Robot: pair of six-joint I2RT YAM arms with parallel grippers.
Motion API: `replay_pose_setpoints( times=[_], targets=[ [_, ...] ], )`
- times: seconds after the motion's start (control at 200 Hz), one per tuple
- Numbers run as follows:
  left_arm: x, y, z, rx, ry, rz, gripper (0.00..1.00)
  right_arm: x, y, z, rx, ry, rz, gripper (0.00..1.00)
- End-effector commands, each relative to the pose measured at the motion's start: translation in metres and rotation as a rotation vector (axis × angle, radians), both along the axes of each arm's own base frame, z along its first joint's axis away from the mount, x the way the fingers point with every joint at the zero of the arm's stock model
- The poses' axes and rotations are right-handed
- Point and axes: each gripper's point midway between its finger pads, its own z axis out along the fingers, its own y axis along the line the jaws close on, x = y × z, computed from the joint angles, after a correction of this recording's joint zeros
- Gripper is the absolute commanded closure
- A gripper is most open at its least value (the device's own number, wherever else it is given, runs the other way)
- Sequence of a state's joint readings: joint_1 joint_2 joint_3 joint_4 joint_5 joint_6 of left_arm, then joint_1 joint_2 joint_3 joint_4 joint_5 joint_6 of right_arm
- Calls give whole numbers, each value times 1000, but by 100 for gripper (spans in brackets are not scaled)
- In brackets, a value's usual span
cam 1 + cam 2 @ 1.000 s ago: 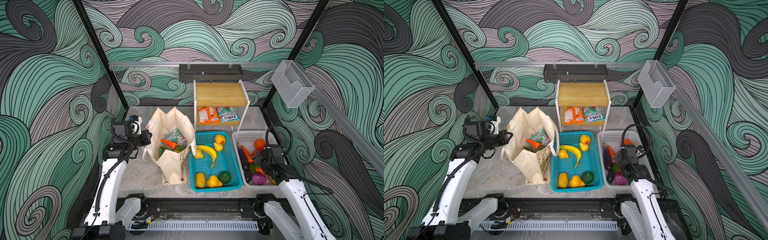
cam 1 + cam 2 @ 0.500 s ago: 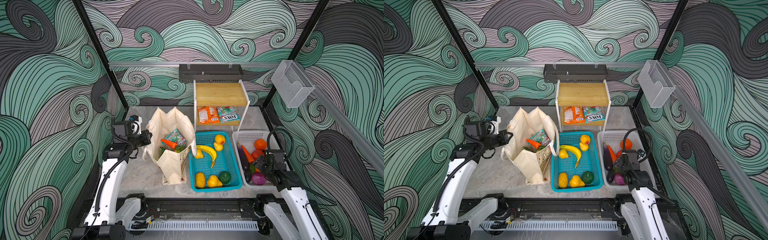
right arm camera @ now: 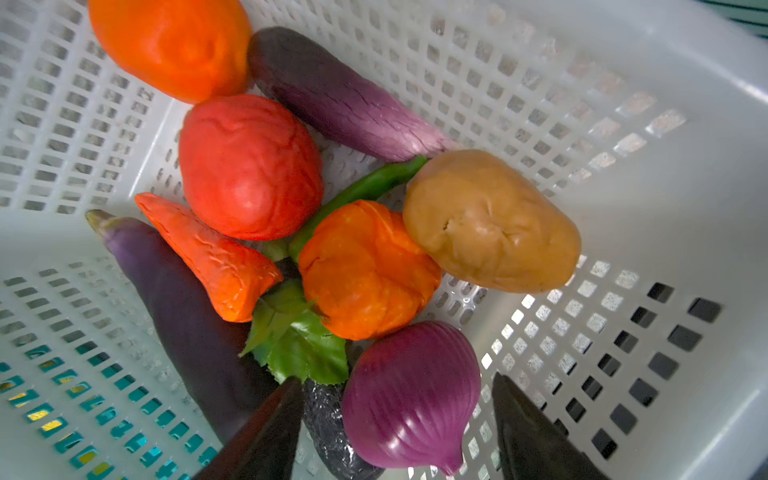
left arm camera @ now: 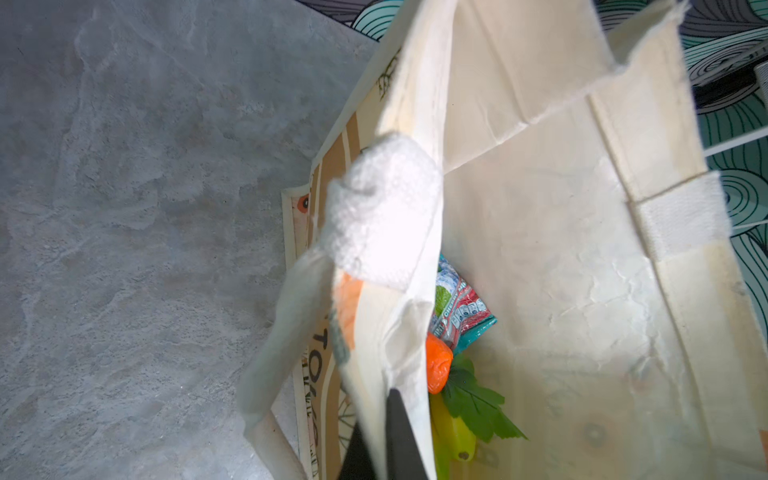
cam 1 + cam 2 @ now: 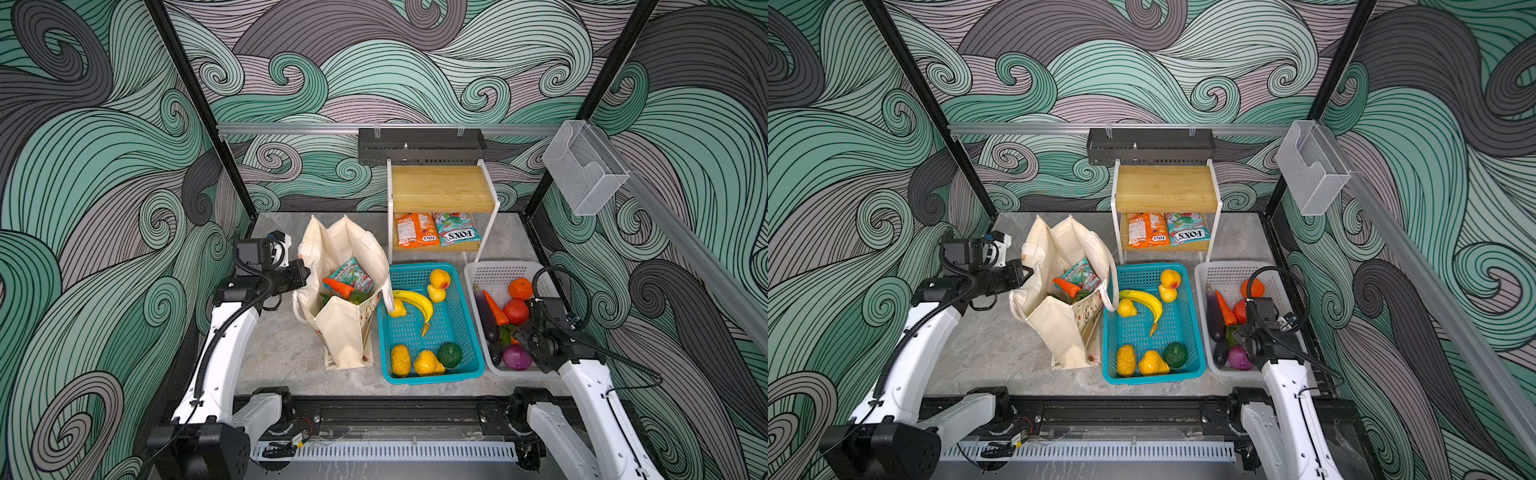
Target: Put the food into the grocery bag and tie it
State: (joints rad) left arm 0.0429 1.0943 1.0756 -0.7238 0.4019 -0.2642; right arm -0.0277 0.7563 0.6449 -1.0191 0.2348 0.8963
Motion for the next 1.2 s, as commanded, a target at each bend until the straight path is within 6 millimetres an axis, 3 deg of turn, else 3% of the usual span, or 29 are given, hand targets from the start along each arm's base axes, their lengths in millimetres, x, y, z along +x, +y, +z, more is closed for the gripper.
replay_pose_setpoints(
  times=[0.0, 0.18, 0.345, 0.44, 0.495, 0.585, 0.695, 0.936, 1.196],
  targets=[
    [-6, -5, -1, -6, 47, -23, 100, 2, 2, -3, 15, 22, 17, 31],
    [-6, -6, -1, -7, 51, -29, 100, 8, -7, 6, -68, 2, 76, 33],
    [-8, -6, 1, 2, 40, -29, 100, 14, 5, -2, -13, -8, 124, 38],
    [-9, -4, 3, 17, 35, -24, 100, 18, -1, -4, -50, 13, 138, 37],
    [-9, -4, 4, 19, 31, -24, 100, 22, -5, -2, -75, 21, 144, 34],
    [-10, -4, 4, 19, 30, -23, 100, 30, -5, 4, -81, 7, 157, 22],
    [-10, -4, 6, 19, 27, -22, 100, 28, -7, 1, -97, -13, 147, 19],
    [-11, -4, 7, 19, 18, -26, 100, 20, -8, -20, -77, 17, 95, 23],
    [-11, -6, 8, 17, 12, -33, 100, 29, -14, -15, -98, -44, 68, 27]
  ],
)
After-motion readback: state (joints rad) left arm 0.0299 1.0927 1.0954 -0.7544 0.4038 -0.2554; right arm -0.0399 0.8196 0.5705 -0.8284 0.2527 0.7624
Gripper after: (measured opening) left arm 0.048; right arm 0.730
